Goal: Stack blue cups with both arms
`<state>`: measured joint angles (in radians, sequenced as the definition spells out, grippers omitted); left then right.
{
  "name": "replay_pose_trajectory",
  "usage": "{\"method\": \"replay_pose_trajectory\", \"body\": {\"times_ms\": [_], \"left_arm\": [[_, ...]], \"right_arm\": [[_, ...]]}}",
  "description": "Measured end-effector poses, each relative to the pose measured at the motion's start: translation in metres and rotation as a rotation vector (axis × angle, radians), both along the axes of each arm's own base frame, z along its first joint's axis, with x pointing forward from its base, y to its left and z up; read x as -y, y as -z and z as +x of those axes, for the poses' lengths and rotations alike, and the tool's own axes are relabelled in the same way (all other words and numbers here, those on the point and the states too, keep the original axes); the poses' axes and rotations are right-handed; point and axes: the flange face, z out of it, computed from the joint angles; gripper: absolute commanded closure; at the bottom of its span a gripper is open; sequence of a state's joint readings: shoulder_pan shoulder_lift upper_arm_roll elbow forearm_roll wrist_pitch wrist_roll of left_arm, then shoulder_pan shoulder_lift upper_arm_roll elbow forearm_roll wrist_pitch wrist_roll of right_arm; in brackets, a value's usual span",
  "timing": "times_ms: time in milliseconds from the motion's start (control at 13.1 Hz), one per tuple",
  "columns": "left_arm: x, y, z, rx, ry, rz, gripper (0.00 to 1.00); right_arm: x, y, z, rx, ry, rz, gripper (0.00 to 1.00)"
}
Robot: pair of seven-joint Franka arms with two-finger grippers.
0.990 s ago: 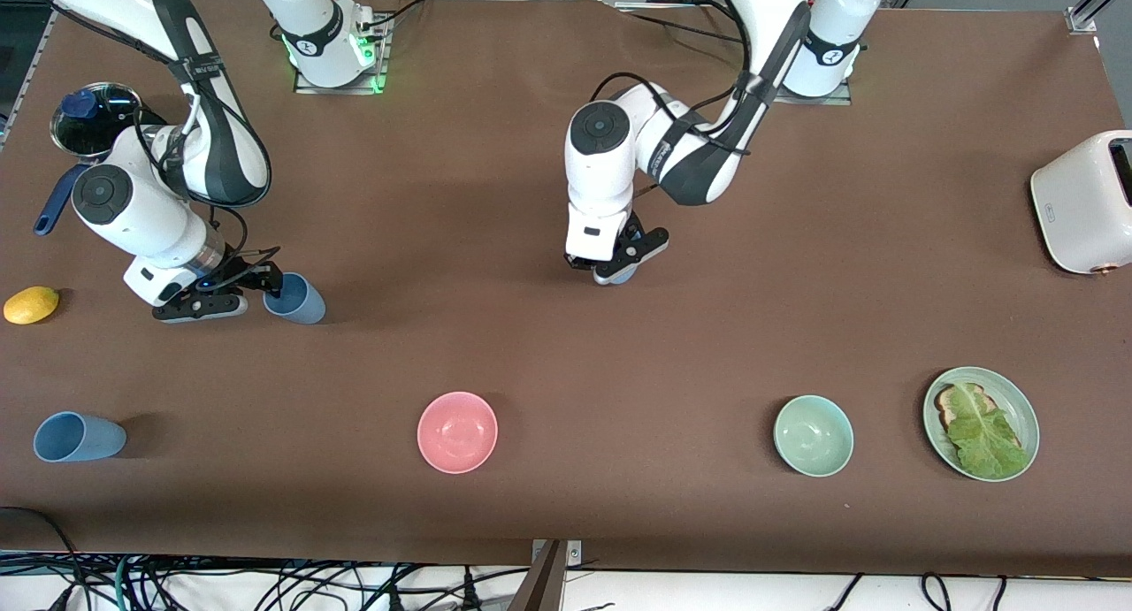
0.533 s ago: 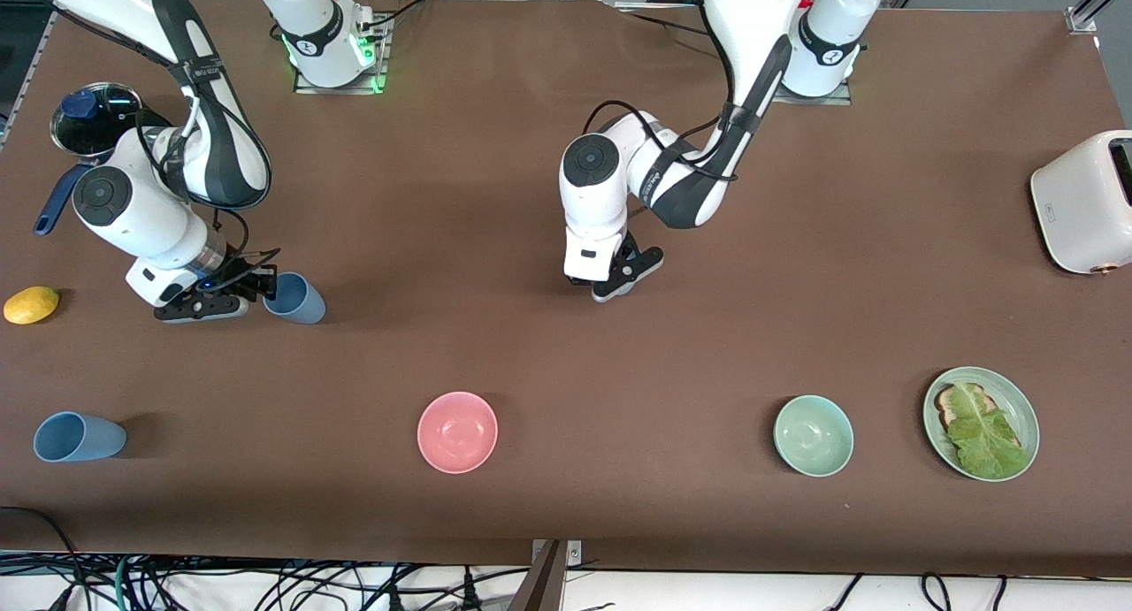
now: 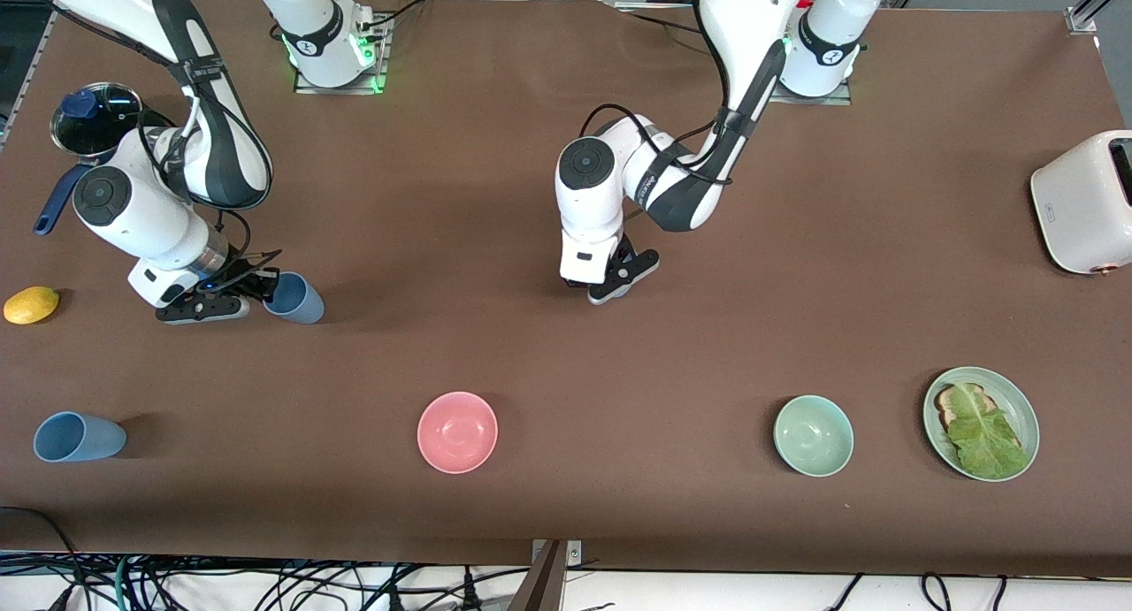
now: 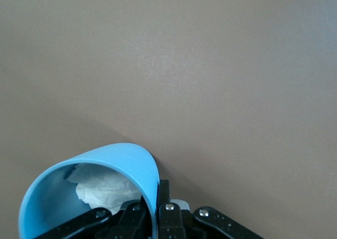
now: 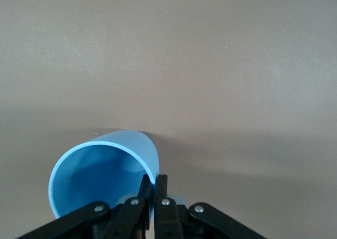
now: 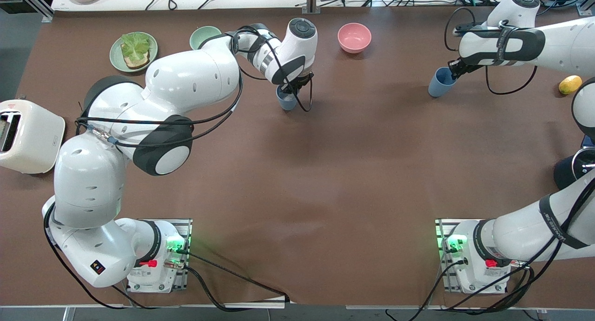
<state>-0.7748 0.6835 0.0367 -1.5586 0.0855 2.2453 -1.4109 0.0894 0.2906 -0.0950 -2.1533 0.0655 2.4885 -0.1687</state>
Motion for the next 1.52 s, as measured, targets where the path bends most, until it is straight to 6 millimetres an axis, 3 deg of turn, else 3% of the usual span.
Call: {"method": "replay_pose_trajectory", "body": {"times_ms": [228,304,457,533,685,837,990,1218,1522], "left_arm": [[-0.004,-0.001,0.006,0.012,-0.011,-0.008,1.00],[-0.005,0.001,0.008,0.019,-0.013,-0.016,0.95],[-0.005,0.005,0.010,0.025,-0.020,-0.027,0.73],[-0.005,0.007,0.010,0.026,-0.022,-0.029,0.53],[-0.004,0.006,0.011,0.028,-0.026,-0.030,0.29],[-0.004,0.004,0.012,0.032,-0.031,-0.034,0.16],[-0.003,0.000,0.014,0.039,-0.035,-0.040,0.09],[-0.014,-0.032,0.029,0.053,-0.062,-0.042,0.09],[-0.058,-0.114,0.044,0.015,-0.055,-0.001,0.09]], "right_arm": [[-0.004,-0.006,0.005,0.012,-0.008,0.002,1.00],[-0.008,-0.012,0.010,0.017,-0.015,0.004,1.00],[-0.021,-0.034,0.023,0.000,-0.037,0.014,1.00],[-0.028,-0.049,0.030,-0.009,-0.047,0.021,1.00],[-0.046,-0.080,0.043,-0.017,-0.054,0.037,1.00],[-0.076,-0.109,0.051,-0.022,-0.045,0.052,1.00],[-0.120,-0.129,0.051,-0.025,-0.027,0.061,1.00],[-0.181,-0.142,0.041,-0.026,0.009,0.068,1.00],[-0.232,-0.158,0.029,-0.027,0.062,0.076,1.00]]}}
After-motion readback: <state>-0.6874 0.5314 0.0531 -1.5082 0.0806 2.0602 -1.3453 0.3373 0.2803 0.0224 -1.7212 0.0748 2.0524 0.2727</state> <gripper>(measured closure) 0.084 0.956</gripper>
